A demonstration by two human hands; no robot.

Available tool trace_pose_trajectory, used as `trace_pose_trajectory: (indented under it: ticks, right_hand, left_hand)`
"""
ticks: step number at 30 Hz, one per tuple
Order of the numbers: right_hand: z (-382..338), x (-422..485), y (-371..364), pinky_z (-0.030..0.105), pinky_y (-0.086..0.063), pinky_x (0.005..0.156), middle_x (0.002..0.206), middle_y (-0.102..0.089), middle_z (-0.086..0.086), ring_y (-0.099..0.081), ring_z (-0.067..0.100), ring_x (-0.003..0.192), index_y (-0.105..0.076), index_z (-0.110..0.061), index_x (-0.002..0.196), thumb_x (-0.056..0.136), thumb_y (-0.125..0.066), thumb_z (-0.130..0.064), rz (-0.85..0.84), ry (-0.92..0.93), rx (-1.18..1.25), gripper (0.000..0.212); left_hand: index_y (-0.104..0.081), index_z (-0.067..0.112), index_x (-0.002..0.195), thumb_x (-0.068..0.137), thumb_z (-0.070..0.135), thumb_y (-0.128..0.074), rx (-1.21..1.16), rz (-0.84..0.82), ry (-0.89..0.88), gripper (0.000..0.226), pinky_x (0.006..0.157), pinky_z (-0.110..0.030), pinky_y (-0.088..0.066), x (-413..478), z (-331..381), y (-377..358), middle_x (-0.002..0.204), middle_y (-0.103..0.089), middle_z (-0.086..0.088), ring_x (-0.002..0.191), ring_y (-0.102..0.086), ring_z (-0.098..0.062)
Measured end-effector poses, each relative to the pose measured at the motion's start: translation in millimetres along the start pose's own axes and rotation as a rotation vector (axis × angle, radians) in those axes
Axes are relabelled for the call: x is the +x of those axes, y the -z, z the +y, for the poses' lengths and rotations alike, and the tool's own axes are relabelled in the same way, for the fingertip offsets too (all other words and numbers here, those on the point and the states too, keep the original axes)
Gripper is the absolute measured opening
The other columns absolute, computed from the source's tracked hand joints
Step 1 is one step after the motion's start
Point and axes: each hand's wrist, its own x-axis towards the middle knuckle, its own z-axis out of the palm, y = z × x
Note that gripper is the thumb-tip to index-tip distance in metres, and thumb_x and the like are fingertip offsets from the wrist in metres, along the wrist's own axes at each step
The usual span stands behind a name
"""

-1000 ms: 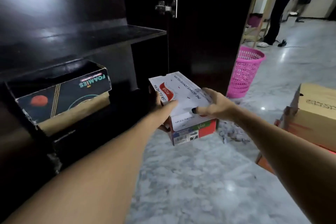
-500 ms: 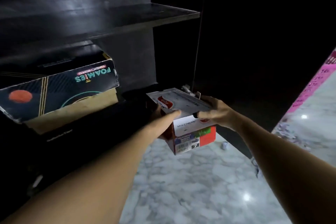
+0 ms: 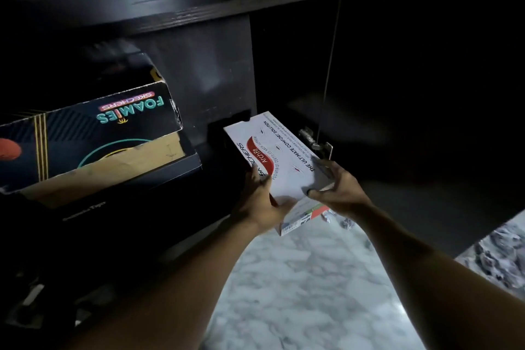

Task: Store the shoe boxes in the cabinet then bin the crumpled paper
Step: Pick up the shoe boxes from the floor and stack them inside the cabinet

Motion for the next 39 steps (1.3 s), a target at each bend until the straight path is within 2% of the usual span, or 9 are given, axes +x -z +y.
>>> trace_pose_trajectory:
  ticks: [4, 9, 14, 18, 26, 29, 34, 36, 39]
  right_hand:
    - [10.0, -1.3, -10.3, 0.020, -0.043, 0.086, 0.122, -0.049, -0.011, -0.052, 0.001, 0.104, -0.055, -0.026, 0.130, 0.075, -0.080, -0.037, 0.285, 0.151, -0.251, 0.062]
    - [33.6, -4.2, -32.5, 0.045, -0.054, 0.078, 0.114, -0.051, 0.010, -0.055, 0.033, 0.100, -0.058, -0.010, 0.115, 0.073, -0.054, -0.052, 0.474, 0.191, -0.464, 0.060]
    - [23.6, 15.3, -39.4, 0.038, -0.053, 0.082, 0.113, -0.051, -0.007, -0.062, 0.017, 0.100, -0.045, -0.036, 0.134, 0.084, -0.066, -0.030, 0.301, 0.103, -0.220, 0.055]
    - [14.9, 34.4, -52.1, 0.039, -0.053, 0.092, 0.130, -0.048, -0.005, -0.060, 0.015, 0.109, -0.040, -0.033, 0.138, 0.086, -0.069, -0.026, 0.243, 0.093, -0.147, 0.060]
    - [12.1, 53.6, -69.1, 0.036, -0.050, 0.094, 0.125, -0.047, -0.001, -0.058, 0.023, 0.110, -0.041, -0.024, 0.140, 0.086, -0.072, -0.028, 0.241, 0.043, -0.153, 0.062]
    - [12.7, 51.9, -63.0, 0.030, -0.047, 0.092, 0.131, -0.049, -0.001, -0.056, 0.019, 0.115, -0.042, -0.025, 0.141, 0.089, -0.070, -0.027, 0.206, 0.044, -0.197, 0.060]
    - [6.1, 47.4, -48.9, 0.030, -0.047, 0.100, 0.143, -0.051, -0.001, -0.056, 0.019, 0.124, -0.038, -0.027, 0.150, 0.091, -0.063, -0.034, 0.093, -0.014, -0.247, 0.065]
    - [1.7, 41.9, -42.4, 0.035, -0.051, 0.097, 0.135, -0.059, -0.002, -0.061, 0.018, 0.117, -0.041, -0.032, 0.146, 0.087, -0.061, -0.040, 0.081, -0.031, -0.250, 0.062]
    - [-8.4, 27.5, -30.2, 0.038, -0.054, 0.092, 0.124, -0.064, -0.005, -0.064, 0.018, 0.111, -0.047, -0.038, 0.136, 0.088, -0.060, -0.040, 0.072, -0.014, -0.300, 0.050]
  left_hand:
    - [-0.046, 0.006, 0.136, 0.080, 0.056, -0.063, 0.009, -0.050, -0.011, 0.077, 0.113, -0.037, -0.031, 17.4, 7.9, 2.3, 0.151, -0.027, -0.017, 0.143, -0.027, -0.027]
    - [-0.023, 0.010, 0.152, 0.093, 0.050, -0.054, 0.140, -0.087, -0.041, 0.077, 0.121, -0.034, -0.012, 39.7, 0.7, 2.3, 0.164, 0.000, -0.011, 0.151, 0.002, -0.021]
    - [-0.012, 0.016, 0.156, 0.097, 0.049, -0.046, 0.180, -0.130, -0.013, 0.075, 0.122, -0.038, -0.004, 61.5, -9.0, 10.4, 0.163, 0.015, -0.003, 0.149, 0.015, -0.020]
    - [-0.022, 0.013, 0.152, 0.100, 0.041, -0.045, 0.193, -0.134, -0.004, 0.063, 0.119, -0.034, -0.009, 83.7, -15.7, 19.6, 0.164, 0.007, -0.008, 0.150, 0.007, -0.021]
    - [-0.024, 0.014, 0.153, 0.101, 0.034, -0.046, 0.121, -0.120, 0.045, 0.060, 0.119, -0.032, -0.010, 105.1, -23.6, 22.5, 0.164, 0.007, -0.008, 0.151, 0.005, -0.020]
    - [-0.024, 0.016, 0.152, 0.100, 0.036, -0.047, 0.123, -0.121, 0.062, 0.060, 0.121, -0.039, -0.015, 107.2, -27.5, 19.0, 0.164, 0.007, -0.007, 0.151, 0.000, -0.024]
    - [-0.022, 0.013, 0.151, 0.103, 0.034, -0.039, 0.271, -0.122, 0.070, 0.055, 0.119, -0.050, -0.015, 103.5, -15.1, 17.0, 0.163, 0.004, -0.008, 0.150, 0.009, -0.020]
    - [-0.026, 0.012, 0.149, 0.103, 0.031, -0.037, 0.320, -0.096, 0.079, 0.051, 0.118, -0.049, -0.021, 96.2, -5.6, 16.6, 0.161, -0.004, -0.009, 0.150, -0.002, -0.023]
    - [-0.036, 0.015, 0.144, 0.102, 0.030, -0.039, 0.297, -0.038, 0.086, 0.045, 0.111, -0.044, -0.033, 80.7, 10.7, 17.6, 0.153, -0.026, -0.011, 0.139, -0.032, -0.030]
